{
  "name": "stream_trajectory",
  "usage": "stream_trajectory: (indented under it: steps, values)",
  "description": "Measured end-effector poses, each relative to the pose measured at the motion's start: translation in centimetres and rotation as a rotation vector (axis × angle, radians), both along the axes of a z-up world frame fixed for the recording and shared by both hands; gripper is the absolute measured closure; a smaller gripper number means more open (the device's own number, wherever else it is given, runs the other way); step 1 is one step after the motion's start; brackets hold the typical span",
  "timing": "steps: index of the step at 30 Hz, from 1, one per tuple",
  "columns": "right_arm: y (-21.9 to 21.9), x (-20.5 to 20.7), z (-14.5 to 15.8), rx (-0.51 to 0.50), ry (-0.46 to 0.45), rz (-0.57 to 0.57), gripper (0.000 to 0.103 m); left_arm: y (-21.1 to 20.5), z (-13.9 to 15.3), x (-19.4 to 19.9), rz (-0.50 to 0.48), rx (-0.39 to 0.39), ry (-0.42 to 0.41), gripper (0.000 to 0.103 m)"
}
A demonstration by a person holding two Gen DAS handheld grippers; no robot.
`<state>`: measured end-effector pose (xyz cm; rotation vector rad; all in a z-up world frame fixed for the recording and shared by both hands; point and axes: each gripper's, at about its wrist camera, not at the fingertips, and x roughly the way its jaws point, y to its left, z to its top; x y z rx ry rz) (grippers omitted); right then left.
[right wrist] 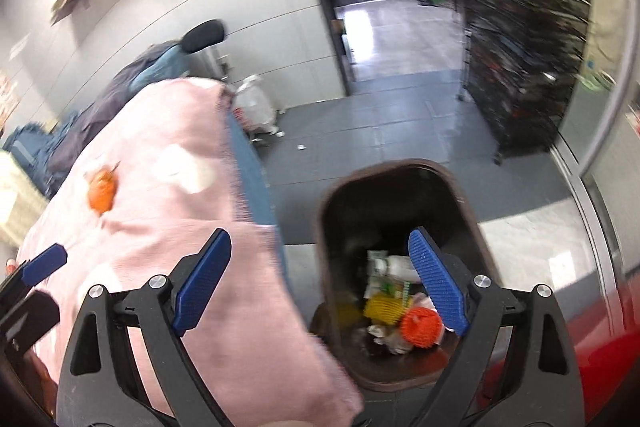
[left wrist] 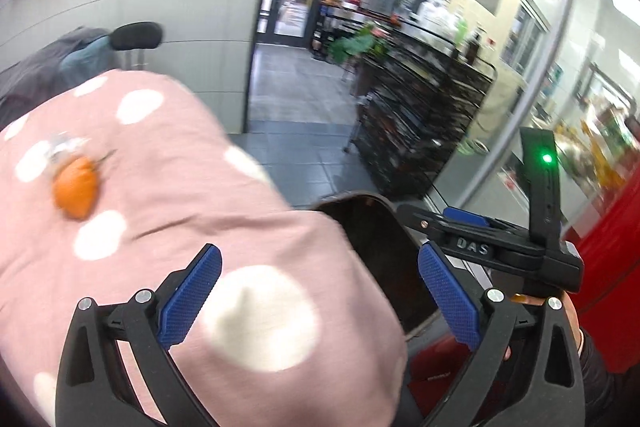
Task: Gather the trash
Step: 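Move both open tools back toward the orange and plastic bag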
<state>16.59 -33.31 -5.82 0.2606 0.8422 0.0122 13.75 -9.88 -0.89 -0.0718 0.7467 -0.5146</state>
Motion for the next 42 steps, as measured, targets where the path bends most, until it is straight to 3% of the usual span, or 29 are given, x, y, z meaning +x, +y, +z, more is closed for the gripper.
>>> stream_trajectory:
  steps: [5, 18, 22, 30, 39, 42]
  values:
    - [4.3, 1.1, 0.7, -0.009, -0.004, 0.113, 0.014, 4.1, 0.3, -0.1, 0.106, 0.017, -0.02, 0.006]
    - [17.4, 4.2, 3.0, -0.087, -0.002, 0.437, 0.013, 17.8, -0.9, 1.1, 0.42, -0.067, 0.059, 0.006]
    - [21.4, 5.7, 3.3, -0.106, 0.009, 0.528, 0.013, 21.0, -0.7, 1.0, 0.508, -0.045, 0.058, 0.006]
    - [30.0, 10.1, 1.7, -0.109, 0.11, 0.67, 0.013, 24.4, -0.7, 1.3, 0.563, -0.08, 0.069, 0.006]
    - [34.7, 16.6, -1.7, -0.107, 0.248, 0.625, 0.014, 25.0, -1.3, 3.5, 0.533, -0.087, 0.088, 0.006]
    - [35.0, 17.5, -2.8, -0.11, 0.283, 0.603, 0.025, 25.1, -1.4, 4.3, 0.525, -0.076, 0.09, 0.006]
